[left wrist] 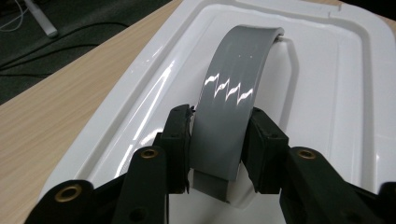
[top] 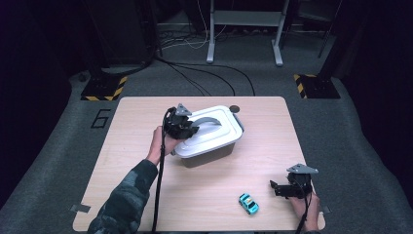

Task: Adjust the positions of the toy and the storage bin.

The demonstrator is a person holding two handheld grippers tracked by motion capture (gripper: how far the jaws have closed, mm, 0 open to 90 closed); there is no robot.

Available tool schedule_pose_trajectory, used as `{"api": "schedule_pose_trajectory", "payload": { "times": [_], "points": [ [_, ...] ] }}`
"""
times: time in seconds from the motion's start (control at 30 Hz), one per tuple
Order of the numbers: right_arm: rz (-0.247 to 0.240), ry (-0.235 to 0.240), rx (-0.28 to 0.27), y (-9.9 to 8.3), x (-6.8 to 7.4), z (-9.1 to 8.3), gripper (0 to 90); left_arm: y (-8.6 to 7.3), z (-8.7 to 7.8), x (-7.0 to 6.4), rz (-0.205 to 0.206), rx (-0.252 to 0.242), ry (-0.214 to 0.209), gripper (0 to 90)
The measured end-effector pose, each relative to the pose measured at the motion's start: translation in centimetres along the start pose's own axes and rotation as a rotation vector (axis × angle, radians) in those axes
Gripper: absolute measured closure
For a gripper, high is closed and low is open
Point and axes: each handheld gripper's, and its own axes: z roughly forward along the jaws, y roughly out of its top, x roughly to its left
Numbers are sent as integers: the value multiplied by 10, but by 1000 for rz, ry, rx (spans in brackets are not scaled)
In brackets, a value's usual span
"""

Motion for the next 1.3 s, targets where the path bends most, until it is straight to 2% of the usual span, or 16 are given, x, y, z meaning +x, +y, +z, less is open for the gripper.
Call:
{"api": "schedule_pose_trajectory", "payload": {
  "times": [0.13,0.27,0.43,0.53,0.6,0.7,0.87,1.17,1.3],
  "points": [
    [0,-1,-1,0,0,0,30,8,1,2,-5,-23,-21,521],
    [1,0,-2,0,0,0,31,18,8,-1,8,-4,-45,474],
    [1,-2,-2,0,0,0,32,27,18,-7,47,15,-43,534],
    [2,-3,-2,0,0,0,32,28,19,-6,42,10,-27,588],
    [2,-3,-2,0,0,0,32,26,19,-4,28,3,-41,601],
    [3,-3,-2,0,0,0,33,25,19,-5,33,-1,-37,607],
    [-8,-4,-5,0,-1,0,39,25,18,-11,42,-4,-25,622],
    [3,-3,-6,0,-1,0,48,21,14,-21,61,-9,-18,655],
    [4,-5,-6,0,-1,-1,50,19,11,-25,47,-13,-14,661]
  ]
}}
